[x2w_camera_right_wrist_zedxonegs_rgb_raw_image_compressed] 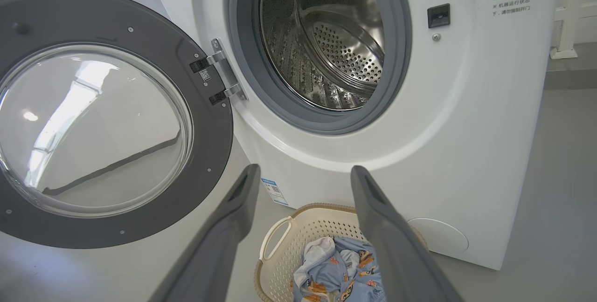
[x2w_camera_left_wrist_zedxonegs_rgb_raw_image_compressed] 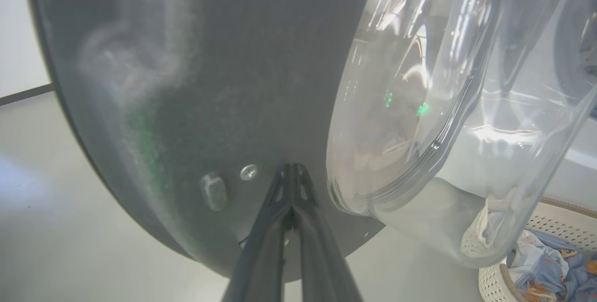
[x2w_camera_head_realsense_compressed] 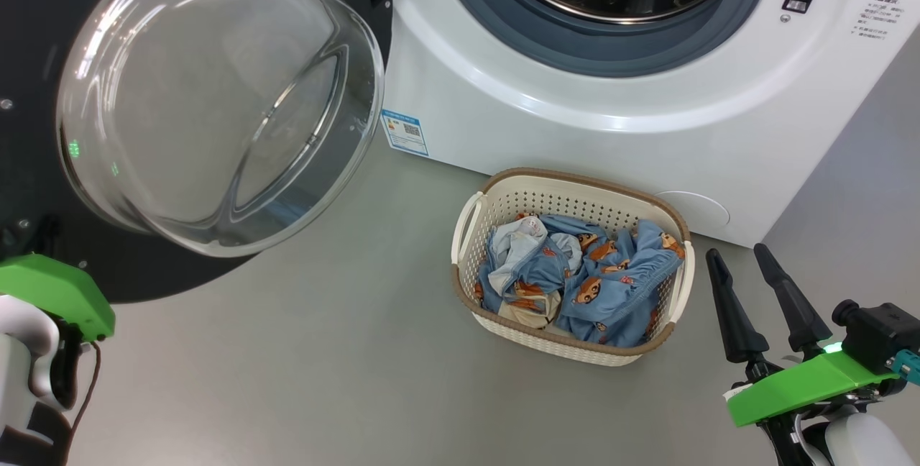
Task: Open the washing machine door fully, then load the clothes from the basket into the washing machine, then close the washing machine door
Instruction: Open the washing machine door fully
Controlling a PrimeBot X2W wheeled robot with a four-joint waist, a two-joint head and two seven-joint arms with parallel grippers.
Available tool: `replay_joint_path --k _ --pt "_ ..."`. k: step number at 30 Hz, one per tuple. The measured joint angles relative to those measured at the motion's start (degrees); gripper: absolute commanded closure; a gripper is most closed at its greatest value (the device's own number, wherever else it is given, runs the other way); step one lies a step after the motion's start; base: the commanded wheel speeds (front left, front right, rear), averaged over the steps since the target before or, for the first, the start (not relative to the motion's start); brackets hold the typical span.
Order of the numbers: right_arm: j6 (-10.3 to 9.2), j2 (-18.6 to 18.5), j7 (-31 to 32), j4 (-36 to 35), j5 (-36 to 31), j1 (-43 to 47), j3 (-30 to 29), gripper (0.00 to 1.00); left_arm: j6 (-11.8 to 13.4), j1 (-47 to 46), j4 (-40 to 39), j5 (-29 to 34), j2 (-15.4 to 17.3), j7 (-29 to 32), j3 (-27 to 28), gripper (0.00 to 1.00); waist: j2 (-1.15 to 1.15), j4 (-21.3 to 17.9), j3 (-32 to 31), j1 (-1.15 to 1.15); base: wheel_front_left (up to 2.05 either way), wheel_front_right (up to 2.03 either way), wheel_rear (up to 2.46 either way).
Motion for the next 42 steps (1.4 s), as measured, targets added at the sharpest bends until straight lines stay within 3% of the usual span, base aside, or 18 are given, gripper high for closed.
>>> replay_joint_path --k 14,23,24,25,26,27,28,42 --pt "0.00 0.1 0.0 0.0 0.0 0.0 0.0 0.00 -1.5 0.2 1.1 0.0 -0.4 -3.0 -1.0 1.00 0.00 0.4 -1.0 0.00 0.00 0.00 0.00" --pt "0.00 0.1 0.0 0.2 0.0 0.2 0.6 0.00 -2.0 4.4 -4.5 -0.8 -1.4 -5.0 -1.0 1.00 0.00 -0.1 -2.5 0.00 0.00 0.00 0.00" --pt "0.00 0.1 0.0 0.3 0.0 0.2 0.6 0.00 -2.0 5.2 -5.4 -0.8 -1.4 -5.2 -1.0 0.82 0.00 -0.2 -2.8 0.00 0.00 0.00 0.00" --pt "0.00 0.1 0.0 0.3 0.0 0.2 0.6 0.00 -2.0 6.0 -6.4 -0.8 -1.6 -5.3 -1.0 0.82 0.00 -0.3 -3.1 0.00 0.00 0.00 0.00" --pt "0.00 0.1 0.0 0.4 0.0 0.2 0.7 0.00 -1.9 6.7 -7.5 -0.8 -1.9 -5.5 -1.0 0.51 0.00 -0.4 -3.3 0.00 0.00 0.00 0.00" --pt "0.00 0.1 0.0 0.4 0.0 0.2 0.7 0.00 -1.9 7.4 -8.8 -1.0 -2.2 -5.6 -1.0 0.11 0.00 -0.6 -3.5 0.00 0.00 0.00 0.00" --pt "0.00 0.0 0.0 0.4 0.0 0.2 0.8 0.00 -1.7 8.2 -10.0 -1.2 -2.4 -5.7 -1.1 0.00 0.00 -0.8 -3.7 0.00 0.00 0.00 0.00" --pt "0.00 0.1 0.0 1.1 0.0 0.5 2.8 0.00 2.8 20.5 -27.6 -2.2 -3.8 -6.0 -1.0 0.00 0.00 -6.2 -6.3 0.00 0.00 0.00 0.00"
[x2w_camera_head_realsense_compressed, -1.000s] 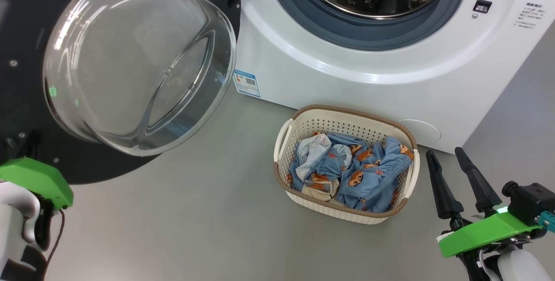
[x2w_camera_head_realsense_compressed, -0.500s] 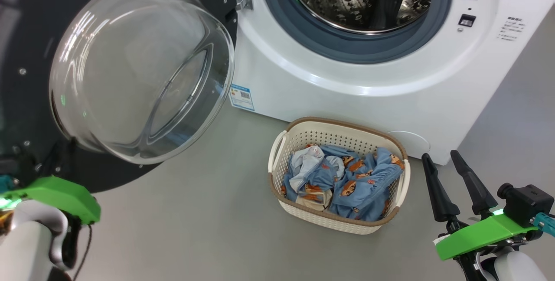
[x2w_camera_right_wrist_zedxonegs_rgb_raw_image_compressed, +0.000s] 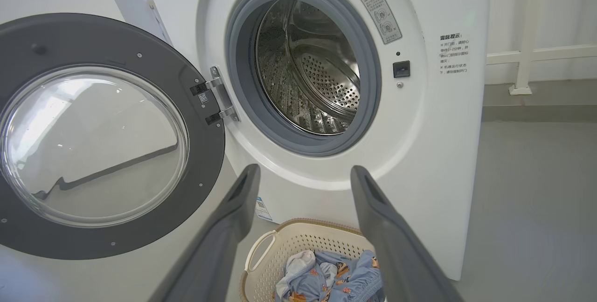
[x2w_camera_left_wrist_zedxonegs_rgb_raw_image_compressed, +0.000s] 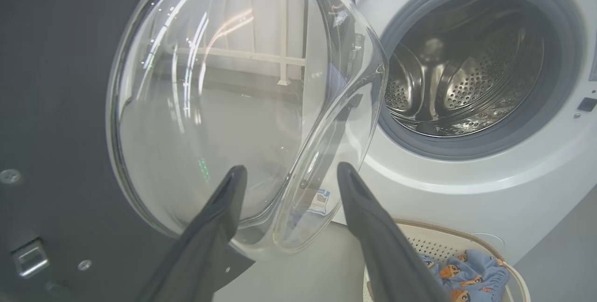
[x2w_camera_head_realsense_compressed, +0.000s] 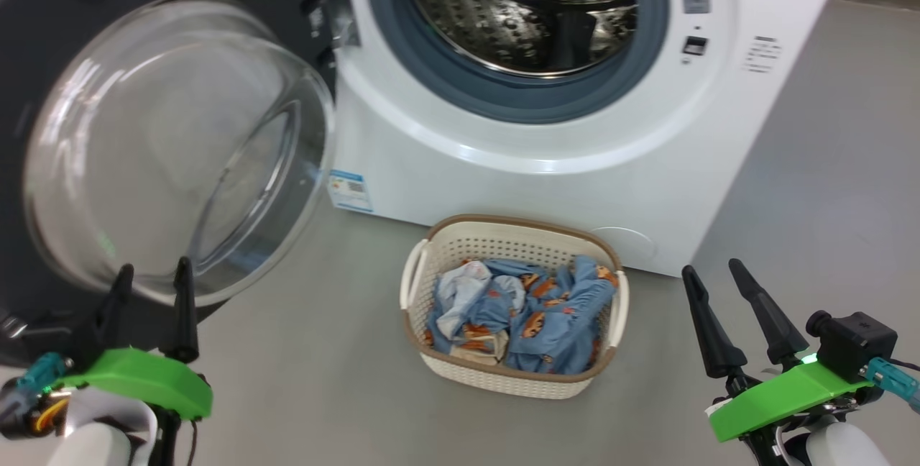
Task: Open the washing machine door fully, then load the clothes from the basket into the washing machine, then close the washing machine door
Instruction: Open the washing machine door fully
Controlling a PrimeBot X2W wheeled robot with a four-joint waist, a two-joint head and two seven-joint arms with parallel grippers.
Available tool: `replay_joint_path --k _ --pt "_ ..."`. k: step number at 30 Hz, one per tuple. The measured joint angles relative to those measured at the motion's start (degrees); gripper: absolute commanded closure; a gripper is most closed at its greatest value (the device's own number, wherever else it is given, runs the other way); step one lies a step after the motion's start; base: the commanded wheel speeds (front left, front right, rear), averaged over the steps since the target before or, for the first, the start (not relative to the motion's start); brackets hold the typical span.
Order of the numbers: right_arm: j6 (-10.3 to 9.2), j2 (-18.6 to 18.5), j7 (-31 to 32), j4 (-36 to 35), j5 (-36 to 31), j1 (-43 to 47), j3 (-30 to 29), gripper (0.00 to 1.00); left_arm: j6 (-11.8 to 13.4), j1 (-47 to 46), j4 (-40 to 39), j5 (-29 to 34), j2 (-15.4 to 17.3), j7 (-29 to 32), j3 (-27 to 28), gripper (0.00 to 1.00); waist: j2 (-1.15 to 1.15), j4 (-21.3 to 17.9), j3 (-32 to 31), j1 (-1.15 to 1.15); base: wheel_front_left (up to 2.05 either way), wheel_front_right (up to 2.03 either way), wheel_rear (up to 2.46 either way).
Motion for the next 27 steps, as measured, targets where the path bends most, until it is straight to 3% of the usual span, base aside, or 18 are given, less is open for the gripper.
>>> replay_joint_path --k 15,27 --pt "0.00 -1.0 0.0 0.2 0.0 -0.1 1.3 0.00 4.4 7.8 -12.1 0.1 -2.6 -0.4 -1.2 0.00 0.00 -9.2 -0.9 0.00 0.00 0.00 0.00" --pt "0.00 -2.2 0.0 0.2 0.0 -0.3 1.4 0.00 4.4 10.6 -14.8 0.5 -4.4 -0.5 -1.7 0.00 0.00 -15.7 -1.1 0.00 0.00 0.00 0.00"
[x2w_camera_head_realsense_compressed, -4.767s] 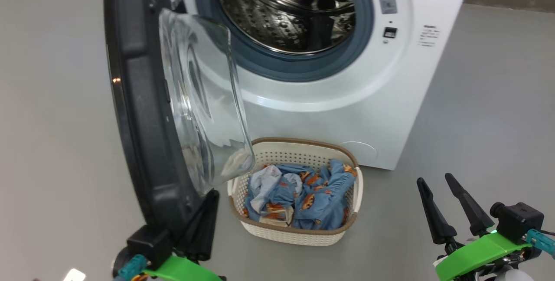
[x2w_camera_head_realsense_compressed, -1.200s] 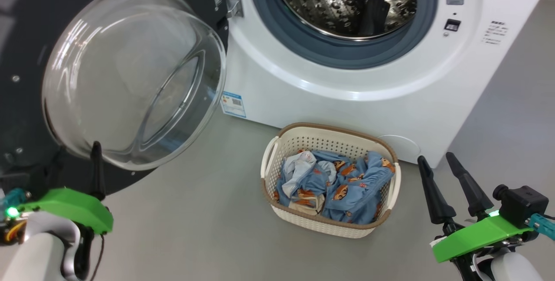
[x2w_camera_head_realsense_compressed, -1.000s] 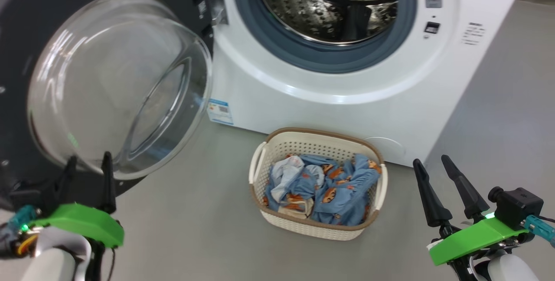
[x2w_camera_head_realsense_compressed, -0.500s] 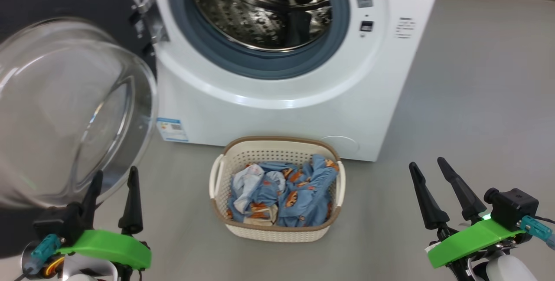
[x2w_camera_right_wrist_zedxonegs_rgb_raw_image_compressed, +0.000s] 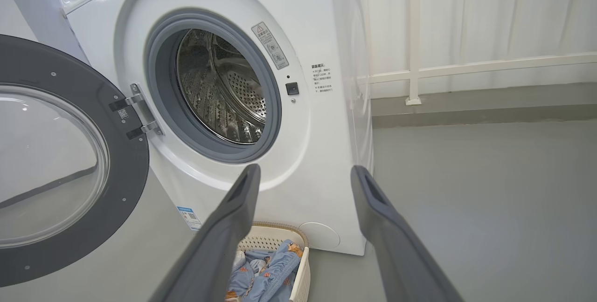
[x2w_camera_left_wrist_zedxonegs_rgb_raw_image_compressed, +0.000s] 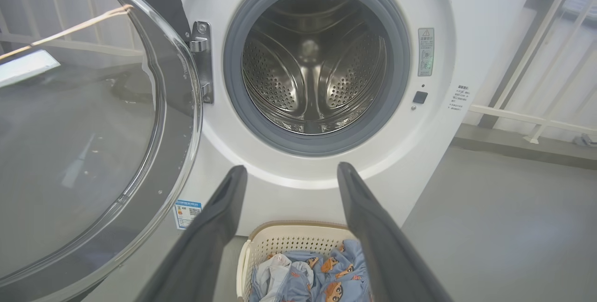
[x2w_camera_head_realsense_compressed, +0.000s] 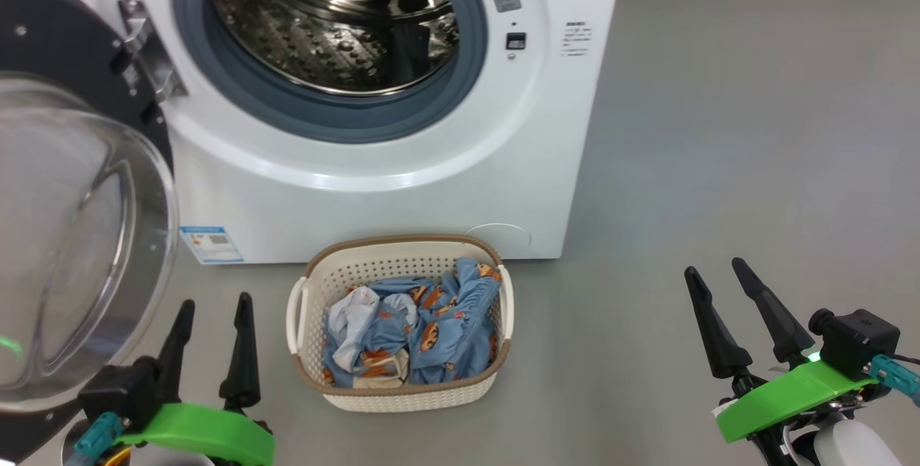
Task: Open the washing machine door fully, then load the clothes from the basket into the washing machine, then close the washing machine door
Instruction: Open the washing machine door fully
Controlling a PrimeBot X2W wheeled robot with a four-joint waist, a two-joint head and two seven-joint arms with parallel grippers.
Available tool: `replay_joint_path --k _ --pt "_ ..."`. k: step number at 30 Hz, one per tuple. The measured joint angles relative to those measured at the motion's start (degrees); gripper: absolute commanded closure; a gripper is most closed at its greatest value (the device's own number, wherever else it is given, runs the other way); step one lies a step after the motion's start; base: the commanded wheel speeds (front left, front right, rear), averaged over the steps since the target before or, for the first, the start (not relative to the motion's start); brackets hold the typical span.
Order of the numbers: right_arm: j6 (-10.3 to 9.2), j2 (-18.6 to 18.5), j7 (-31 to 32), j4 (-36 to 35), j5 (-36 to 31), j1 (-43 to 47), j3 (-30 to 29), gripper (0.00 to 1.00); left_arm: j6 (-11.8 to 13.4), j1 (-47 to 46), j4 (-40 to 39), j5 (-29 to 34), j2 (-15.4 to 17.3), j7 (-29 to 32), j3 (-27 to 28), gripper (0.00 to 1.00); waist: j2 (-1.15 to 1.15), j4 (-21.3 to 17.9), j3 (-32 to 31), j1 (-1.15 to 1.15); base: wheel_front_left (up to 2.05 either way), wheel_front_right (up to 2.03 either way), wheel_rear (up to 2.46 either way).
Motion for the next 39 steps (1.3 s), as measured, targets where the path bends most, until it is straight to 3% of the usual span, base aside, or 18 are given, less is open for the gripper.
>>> replay_joint_path --k 8,39 --pt "0.00 -0.6 0.0 0.0 0.0 0.0 -0.3 0.00 -0.1 3.2 -1.2 0.7 -1.2 0.0 0.5 0.00 0.00 -2.2 -1.1 0.00 0.00 0.00 0.00" --pt "0.00 -0.5 0.0 -0.4 -0.6 0.1 -1.8 0.00 -3.1 4.5 -1.9 3.4 -2.5 -0.4 2.3 0.00 0.00 -1.6 -0.3 0.00 0.00 0.00 0.00"
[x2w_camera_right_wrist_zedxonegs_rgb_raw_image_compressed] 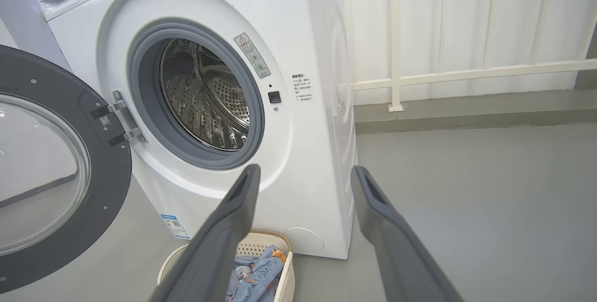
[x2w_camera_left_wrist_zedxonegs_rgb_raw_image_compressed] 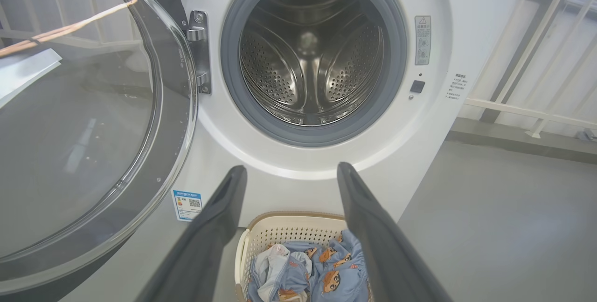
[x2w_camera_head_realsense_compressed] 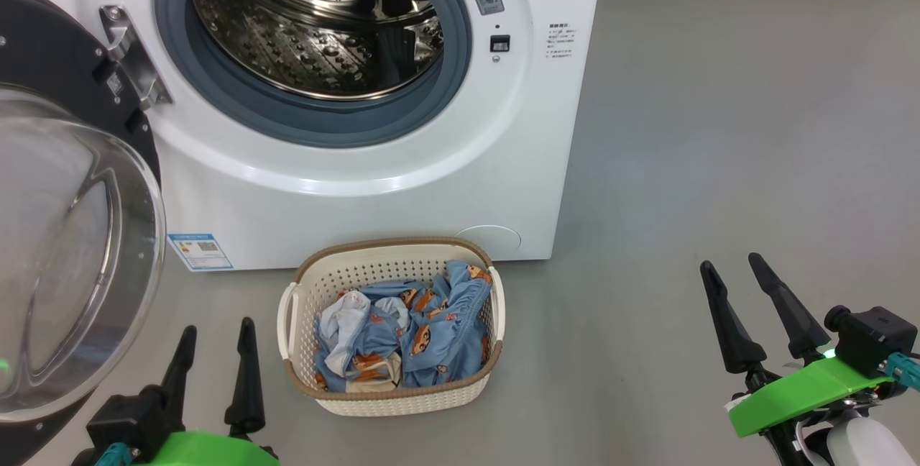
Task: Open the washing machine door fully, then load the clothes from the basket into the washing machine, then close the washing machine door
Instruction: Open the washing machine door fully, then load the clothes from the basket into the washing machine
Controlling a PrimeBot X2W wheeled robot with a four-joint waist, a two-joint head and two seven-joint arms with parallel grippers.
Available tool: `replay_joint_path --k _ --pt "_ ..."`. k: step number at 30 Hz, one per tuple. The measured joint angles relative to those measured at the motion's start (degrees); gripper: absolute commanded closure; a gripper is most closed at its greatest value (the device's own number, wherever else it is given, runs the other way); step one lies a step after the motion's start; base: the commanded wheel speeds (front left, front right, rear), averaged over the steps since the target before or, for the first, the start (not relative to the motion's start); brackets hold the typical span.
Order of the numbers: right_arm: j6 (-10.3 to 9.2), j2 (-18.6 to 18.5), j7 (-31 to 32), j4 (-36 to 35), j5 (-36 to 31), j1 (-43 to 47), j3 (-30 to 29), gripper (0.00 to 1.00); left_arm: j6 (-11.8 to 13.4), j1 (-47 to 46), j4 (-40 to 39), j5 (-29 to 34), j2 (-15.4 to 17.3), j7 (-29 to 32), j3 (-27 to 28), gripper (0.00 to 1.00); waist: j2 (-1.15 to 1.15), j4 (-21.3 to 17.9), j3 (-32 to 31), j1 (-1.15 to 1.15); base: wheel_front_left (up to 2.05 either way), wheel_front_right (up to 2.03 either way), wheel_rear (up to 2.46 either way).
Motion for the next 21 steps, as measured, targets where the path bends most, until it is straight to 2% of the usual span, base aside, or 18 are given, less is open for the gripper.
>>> replay_joint_path --k 21 --pt "0.00 0.1 0.0 0.2 0.0 0.1 0.2 0.00 -0.5 0.0 1.0 0.8 -0.2 0.0 0.3 0.00 0.00 0.3 -1.3 0.00 0.08 -0.08 0.00"
